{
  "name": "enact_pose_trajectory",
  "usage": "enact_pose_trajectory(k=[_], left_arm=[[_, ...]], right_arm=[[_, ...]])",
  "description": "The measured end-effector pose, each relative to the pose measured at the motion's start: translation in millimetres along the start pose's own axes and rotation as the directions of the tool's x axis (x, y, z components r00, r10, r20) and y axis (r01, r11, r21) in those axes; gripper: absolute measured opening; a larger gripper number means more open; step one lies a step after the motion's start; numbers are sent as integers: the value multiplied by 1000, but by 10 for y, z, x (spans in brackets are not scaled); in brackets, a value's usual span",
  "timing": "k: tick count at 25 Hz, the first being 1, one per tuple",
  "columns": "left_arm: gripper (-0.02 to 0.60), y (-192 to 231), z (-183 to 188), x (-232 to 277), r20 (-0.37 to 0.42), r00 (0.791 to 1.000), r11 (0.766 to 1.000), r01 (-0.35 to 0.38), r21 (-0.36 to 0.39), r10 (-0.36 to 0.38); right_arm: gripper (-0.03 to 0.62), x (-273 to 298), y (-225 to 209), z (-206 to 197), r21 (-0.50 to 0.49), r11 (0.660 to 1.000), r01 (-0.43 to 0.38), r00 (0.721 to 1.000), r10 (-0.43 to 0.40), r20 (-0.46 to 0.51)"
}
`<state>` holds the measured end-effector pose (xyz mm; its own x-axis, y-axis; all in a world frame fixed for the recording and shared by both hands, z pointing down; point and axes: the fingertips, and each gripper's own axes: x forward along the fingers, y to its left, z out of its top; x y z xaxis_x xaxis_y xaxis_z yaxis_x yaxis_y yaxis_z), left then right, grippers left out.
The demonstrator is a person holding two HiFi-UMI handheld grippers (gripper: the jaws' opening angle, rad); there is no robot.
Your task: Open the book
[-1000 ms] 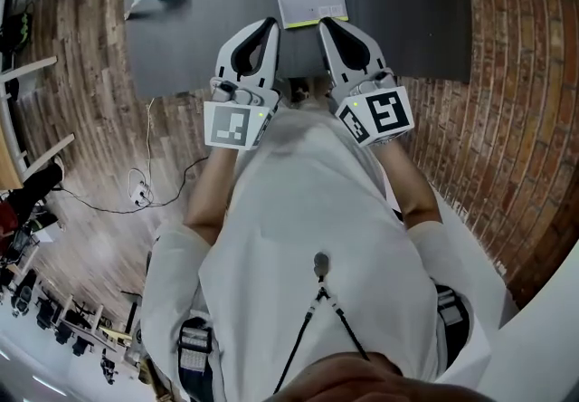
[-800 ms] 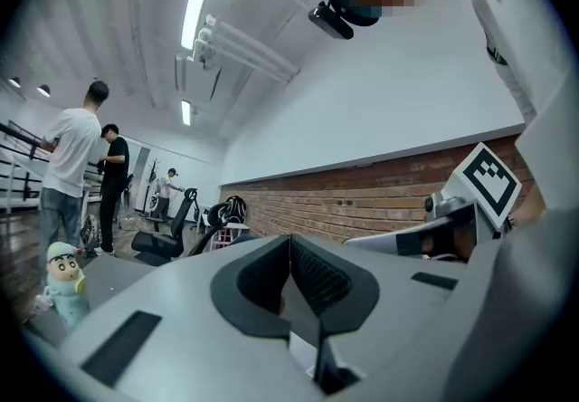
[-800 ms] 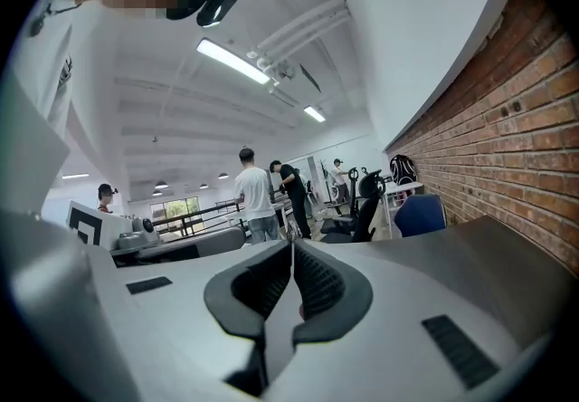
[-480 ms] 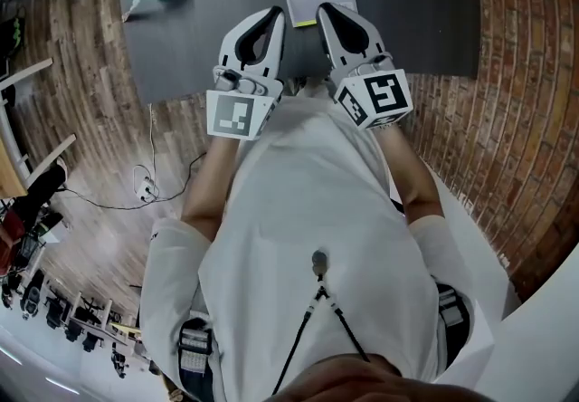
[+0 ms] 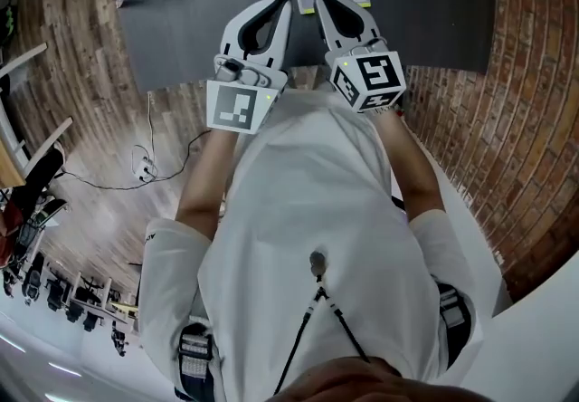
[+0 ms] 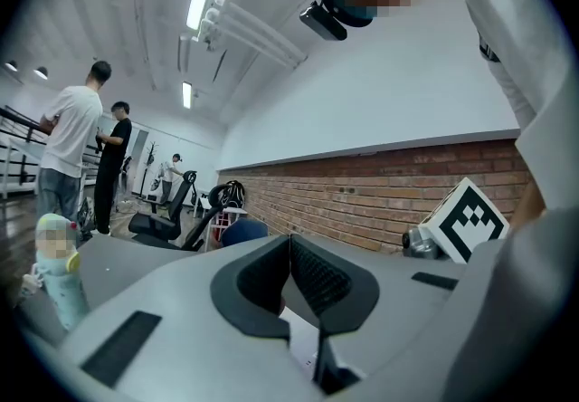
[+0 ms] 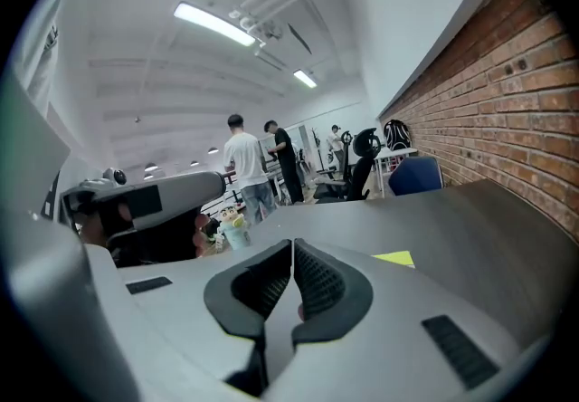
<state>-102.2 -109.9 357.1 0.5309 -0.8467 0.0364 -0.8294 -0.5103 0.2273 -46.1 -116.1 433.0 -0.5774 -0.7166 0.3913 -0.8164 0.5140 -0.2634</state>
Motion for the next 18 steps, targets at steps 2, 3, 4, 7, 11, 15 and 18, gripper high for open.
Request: enact_pose_trajectory(k=[2,3,4,7,11,15,18], left_arm=[[23,18,-37,32,-2,1000,1000,-4,1,4],[23,29,-53,50,-2,1000,1000,-6,1,6],[23,42,-68,68,-2,1000,1000,-8,-1,8],[23,68,-105,103,0,1000,1000,-16,-10,16],[23,39,-168,105,-4,1000,1000,-15,-17,15],[23,30,-246,76,-21,1000,1000,-9,-19,9],[23,11,-290,51,-33,999,1000,-7,-22,6]], right_arm=[[37,46,-37,-110,10,1000,1,1000,-1,-22],[37,74,-59,-171,12,1000,3,999,-3,-36],[37,111,-83,-240,14,1000,6,999,-5,-52],[37,234,-143,-498,17,1000,14,994,-12,-107],[37,341,-213,-899,3,1000,21,981,-20,-193],[38,459,-279,-1281,-11,999,37,959,-39,-281],[38,510,-340,-1476,-29,998,55,943,-61,-326]])
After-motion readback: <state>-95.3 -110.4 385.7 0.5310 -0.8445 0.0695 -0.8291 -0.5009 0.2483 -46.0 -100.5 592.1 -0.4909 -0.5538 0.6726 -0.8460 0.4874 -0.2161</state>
